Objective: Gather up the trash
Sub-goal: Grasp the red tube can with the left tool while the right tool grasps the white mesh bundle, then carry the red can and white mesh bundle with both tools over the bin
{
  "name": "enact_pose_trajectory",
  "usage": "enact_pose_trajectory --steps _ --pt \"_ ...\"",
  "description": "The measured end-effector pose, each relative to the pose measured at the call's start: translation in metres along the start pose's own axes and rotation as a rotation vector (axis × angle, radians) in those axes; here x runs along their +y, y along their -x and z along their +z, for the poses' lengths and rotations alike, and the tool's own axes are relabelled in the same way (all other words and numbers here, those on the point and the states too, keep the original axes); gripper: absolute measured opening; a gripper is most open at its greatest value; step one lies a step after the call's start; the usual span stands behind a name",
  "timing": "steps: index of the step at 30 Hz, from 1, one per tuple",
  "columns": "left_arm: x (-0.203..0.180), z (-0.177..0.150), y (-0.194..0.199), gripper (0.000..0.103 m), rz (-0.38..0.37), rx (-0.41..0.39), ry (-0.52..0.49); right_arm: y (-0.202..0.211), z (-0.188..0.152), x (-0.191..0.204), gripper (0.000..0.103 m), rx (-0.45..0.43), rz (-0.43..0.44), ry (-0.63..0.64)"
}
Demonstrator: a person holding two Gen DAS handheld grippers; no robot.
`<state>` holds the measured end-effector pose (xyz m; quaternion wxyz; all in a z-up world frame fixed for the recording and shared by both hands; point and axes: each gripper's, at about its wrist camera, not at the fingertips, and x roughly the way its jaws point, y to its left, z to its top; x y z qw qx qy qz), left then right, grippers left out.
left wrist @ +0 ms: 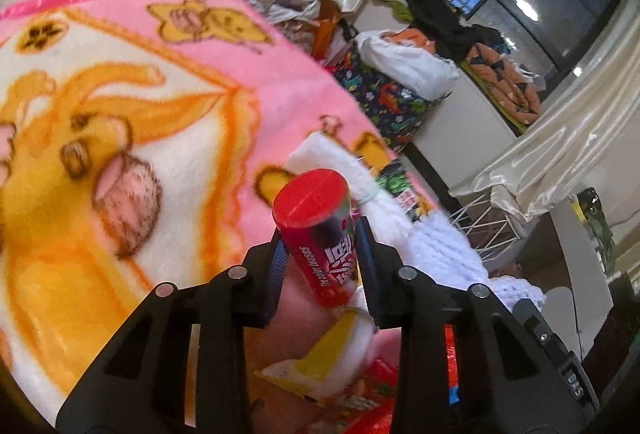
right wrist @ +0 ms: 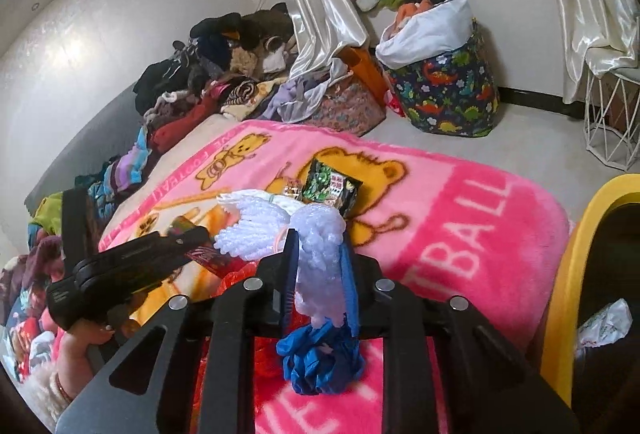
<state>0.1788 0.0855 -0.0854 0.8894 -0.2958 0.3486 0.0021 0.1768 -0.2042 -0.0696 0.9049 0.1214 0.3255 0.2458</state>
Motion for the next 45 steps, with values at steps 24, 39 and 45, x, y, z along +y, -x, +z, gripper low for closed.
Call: enact_pose_trajectory --steps 24,39,45 --pt "-0.068 -0.008 0.047 0.025 -0.090 -0.097 -0.168 0.063 0.010 -0.002 0.017 -0.115 -0.049 -0.006" --pt "-0.104 -0.023 0.057 0.025 -0.134 -0.098 -0.251 0.103 0.012 -0.023 0.017 -0.178 -0.086 -0.041" --pt "-0.119 -0.031 0.059 0.025 -0.149 -0.094 -0.286 0.118 0.011 -0.032 0.017 -0.194 -0.102 -0.052"
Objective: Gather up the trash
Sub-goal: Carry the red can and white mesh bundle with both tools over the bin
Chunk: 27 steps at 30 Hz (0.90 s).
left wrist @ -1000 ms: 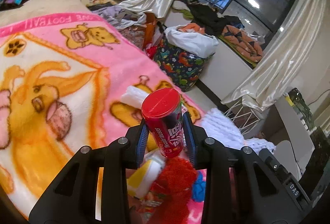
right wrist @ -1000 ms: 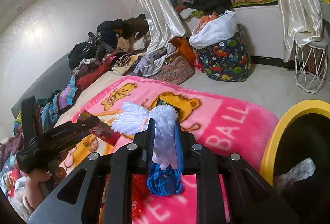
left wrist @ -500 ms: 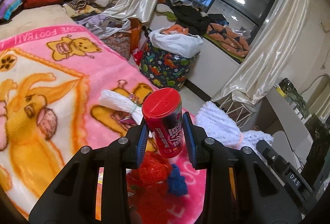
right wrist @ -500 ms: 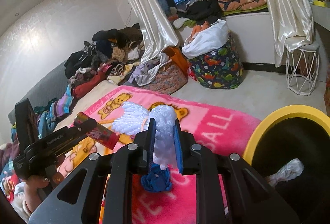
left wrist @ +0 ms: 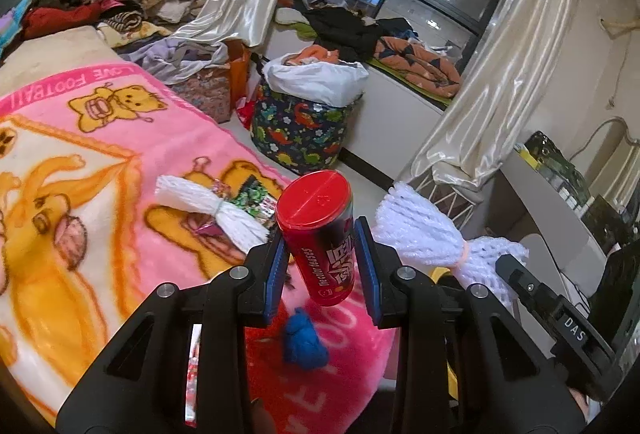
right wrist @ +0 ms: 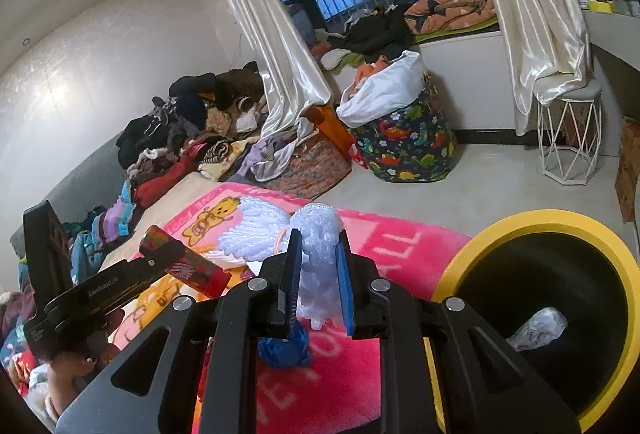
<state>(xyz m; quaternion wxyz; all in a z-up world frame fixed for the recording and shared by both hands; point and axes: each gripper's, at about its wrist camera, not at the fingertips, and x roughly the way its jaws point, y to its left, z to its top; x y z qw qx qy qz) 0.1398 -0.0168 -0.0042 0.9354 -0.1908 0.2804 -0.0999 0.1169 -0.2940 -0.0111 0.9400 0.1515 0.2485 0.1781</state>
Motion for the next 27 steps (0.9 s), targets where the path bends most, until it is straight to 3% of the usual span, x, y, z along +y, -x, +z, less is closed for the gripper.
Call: enact_pose_trajectory --steps 27 --pt "-0.067 -0.028 -0.009 0.025 -0.098 0.054 -0.131 0.067 -0.006 -0.078 0.013 -0.062 -0.167 -0.133"
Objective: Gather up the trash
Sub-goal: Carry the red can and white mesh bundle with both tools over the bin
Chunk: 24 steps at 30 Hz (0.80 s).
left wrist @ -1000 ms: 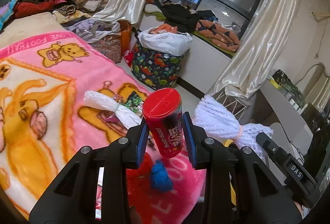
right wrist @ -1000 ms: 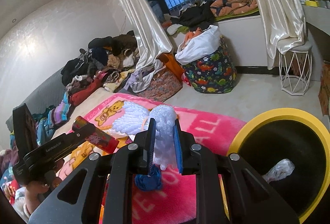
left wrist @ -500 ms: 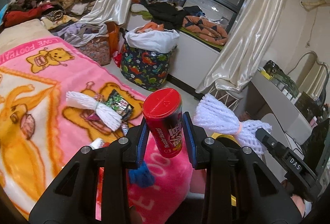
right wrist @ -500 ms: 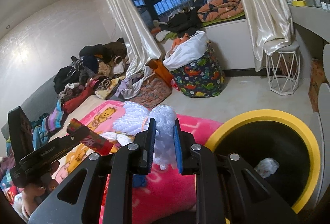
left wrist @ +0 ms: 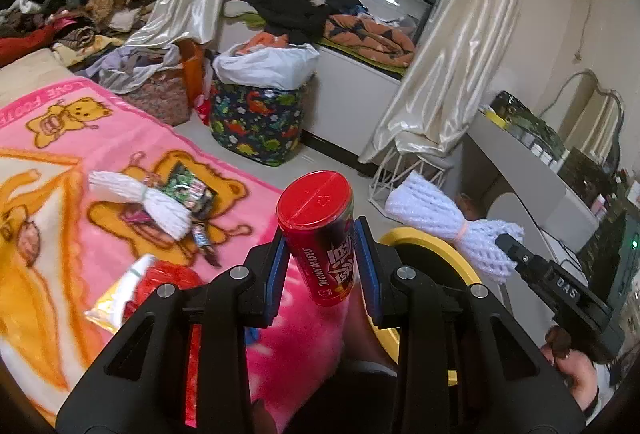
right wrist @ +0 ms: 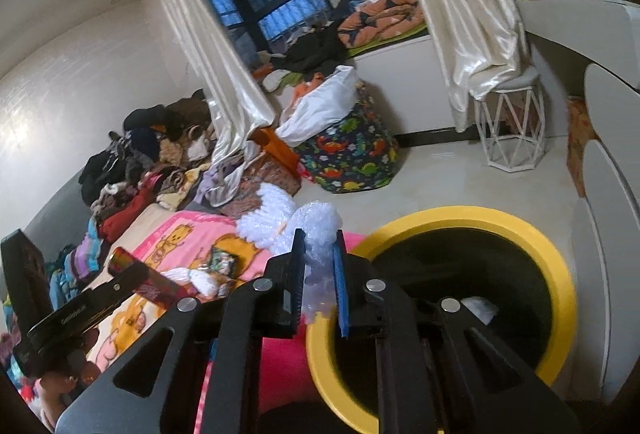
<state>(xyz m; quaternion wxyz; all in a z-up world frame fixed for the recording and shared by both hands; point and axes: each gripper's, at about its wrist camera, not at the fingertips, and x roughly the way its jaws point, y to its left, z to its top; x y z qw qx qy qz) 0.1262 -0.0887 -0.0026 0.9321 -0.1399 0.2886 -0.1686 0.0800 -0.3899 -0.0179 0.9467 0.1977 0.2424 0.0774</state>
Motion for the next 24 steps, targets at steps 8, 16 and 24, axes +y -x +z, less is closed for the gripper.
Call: enact_pose_trajectory --steps 8,16,24 --pt "-0.036 -0.016 -0.017 0.025 -0.064 0.053 -0.064 0.008 0.000 -0.032 0.013 -0.004 -0.078 -0.046" --pt "-0.069 -0.031 -0.035 0.025 -0.119 0.094 -0.123 0.015 0.000 -0.058 0.013 -0.016 -0.133 -0.095" --pt "-0.092 -0.040 -0.052 0.025 -0.152 0.130 -0.162 0.018 0.000 -0.080 0.013 -0.006 -0.185 -0.131"
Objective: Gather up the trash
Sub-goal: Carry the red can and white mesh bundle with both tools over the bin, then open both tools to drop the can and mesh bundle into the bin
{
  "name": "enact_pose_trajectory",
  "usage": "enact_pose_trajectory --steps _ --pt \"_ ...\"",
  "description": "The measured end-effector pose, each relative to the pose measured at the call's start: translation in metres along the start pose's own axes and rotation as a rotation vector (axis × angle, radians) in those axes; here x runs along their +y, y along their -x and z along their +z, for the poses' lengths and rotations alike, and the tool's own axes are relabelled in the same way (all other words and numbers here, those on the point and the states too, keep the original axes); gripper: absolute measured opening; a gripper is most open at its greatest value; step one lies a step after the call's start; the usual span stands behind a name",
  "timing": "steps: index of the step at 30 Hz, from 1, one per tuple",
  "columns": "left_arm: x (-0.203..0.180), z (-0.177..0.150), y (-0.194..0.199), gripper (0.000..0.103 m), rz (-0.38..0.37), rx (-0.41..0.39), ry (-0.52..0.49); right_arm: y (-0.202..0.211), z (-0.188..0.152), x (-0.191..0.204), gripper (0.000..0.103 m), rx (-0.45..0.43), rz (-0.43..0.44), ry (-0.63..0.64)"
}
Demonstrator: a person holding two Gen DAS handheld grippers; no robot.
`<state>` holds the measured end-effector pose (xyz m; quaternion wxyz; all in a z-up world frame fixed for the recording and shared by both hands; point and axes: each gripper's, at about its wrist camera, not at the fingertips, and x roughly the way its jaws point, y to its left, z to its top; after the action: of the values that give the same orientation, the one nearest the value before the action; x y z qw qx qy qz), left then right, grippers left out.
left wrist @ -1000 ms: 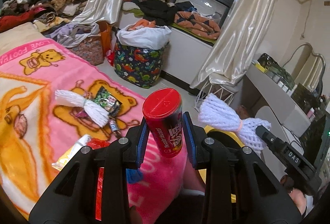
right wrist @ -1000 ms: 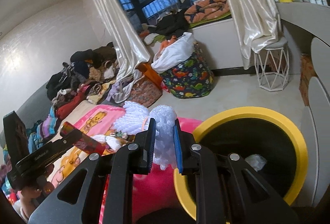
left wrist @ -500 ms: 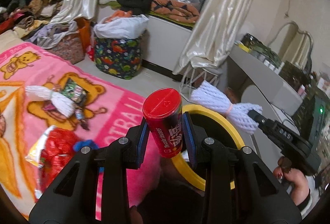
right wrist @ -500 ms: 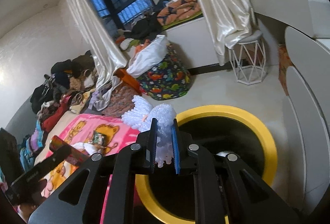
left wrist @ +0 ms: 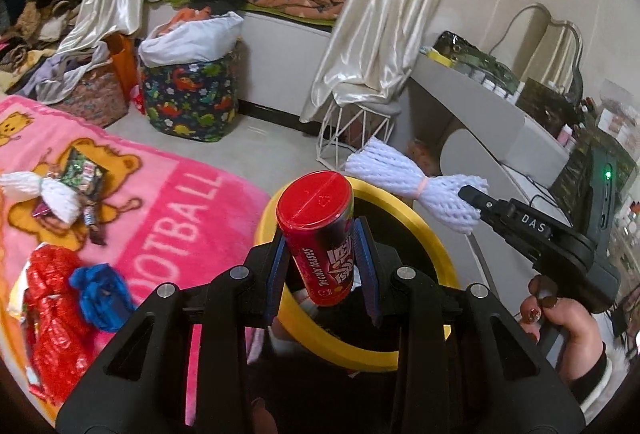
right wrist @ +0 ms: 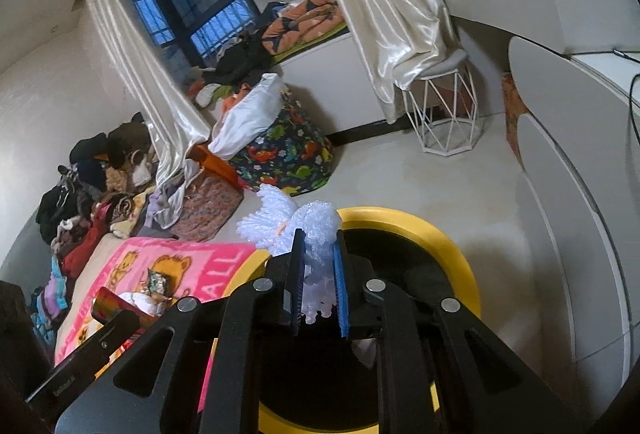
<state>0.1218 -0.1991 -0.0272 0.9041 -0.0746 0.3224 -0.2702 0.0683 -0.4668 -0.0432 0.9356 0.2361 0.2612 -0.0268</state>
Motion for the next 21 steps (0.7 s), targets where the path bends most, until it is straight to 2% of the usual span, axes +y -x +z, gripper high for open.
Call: enact_pose_trajectory --steps 10,13,14,15,16,17,18,20,21 --pt "-0.019 -0.003 -0.033 0.025 -0.029 0.053 -0.047 -0.005 0.002 -0.022 0.013 0.027 -0.015 -0.039" --pt "-0.020 -0.005 -0.044 0.026 -0.037 0.070 -0.049 -0.009 0.002 -0.031 0.017 0.052 0.012 -0.091" --pt "-0.019 -0.005 -0.048 0.029 -0.037 0.078 -0.046 -0.010 0.003 -0.034 0.024 0.052 0.013 -0.108" --pt "-0.017 -0.006 -0.051 0.039 -0.041 0.087 -0.041 -0.010 0.003 -0.035 0.035 0.050 0.010 -0.116" --pt "-0.015 -0.006 -0.053 0.052 -0.035 0.090 -0.032 -0.010 0.002 -0.036 0.041 0.050 0.009 -0.122" --pt "-0.014 -0.006 -0.054 0.061 -0.032 0.091 -0.028 -0.011 0.002 -0.038 0.049 0.051 0.008 -0.128" --pt "-0.013 -0.006 -0.055 0.068 -0.038 0.095 -0.024 -0.013 0.001 -0.038 0.053 0.058 0.010 -0.132" --pt "-0.012 -0.006 -0.053 0.077 -0.037 0.090 -0.017 -0.014 0.001 -0.037 0.058 0.063 0.007 -0.132" --pt "-0.011 -0.006 -0.051 0.090 -0.029 0.084 -0.016 -0.015 0.000 -0.035 0.061 0.061 0.003 -0.125"
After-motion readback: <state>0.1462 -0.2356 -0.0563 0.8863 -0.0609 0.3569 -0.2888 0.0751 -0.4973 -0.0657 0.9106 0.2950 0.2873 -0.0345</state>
